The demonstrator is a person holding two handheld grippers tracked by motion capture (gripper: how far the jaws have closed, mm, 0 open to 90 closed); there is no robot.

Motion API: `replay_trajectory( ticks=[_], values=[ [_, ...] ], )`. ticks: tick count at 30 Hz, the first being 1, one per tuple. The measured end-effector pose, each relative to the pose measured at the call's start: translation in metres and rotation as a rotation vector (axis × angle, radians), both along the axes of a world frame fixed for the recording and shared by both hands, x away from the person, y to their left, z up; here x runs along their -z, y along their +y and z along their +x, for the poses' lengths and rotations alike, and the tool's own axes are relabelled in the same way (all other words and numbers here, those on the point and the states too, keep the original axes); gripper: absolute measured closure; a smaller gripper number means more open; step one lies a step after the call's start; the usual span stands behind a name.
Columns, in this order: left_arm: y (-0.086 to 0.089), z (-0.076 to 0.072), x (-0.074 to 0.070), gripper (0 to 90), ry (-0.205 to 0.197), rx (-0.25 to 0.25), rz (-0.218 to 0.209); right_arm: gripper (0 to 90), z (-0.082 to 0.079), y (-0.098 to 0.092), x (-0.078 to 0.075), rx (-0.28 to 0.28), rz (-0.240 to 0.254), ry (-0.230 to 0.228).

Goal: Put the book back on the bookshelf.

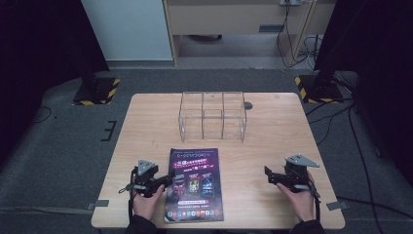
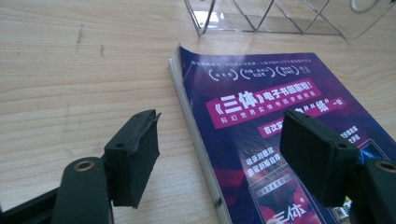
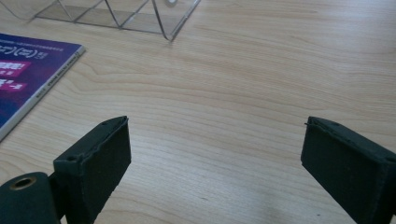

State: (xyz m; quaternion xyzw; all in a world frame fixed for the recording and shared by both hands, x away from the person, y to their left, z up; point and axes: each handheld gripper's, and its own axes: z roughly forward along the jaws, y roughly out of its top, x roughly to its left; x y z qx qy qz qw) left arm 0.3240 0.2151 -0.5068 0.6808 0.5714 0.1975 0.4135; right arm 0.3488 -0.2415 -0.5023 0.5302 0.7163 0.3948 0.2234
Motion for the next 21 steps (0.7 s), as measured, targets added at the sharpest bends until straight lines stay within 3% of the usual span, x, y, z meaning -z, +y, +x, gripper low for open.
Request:
replay_trajectory(
  ticks=[21],
  values=[
    [-0.007, 0.006, 0.013, 35.0, 0.040, 0.005, -0.007, 12.1, -0.002, 0.039, -0.008, -0.117, 0.052, -0.034]
  ],
)
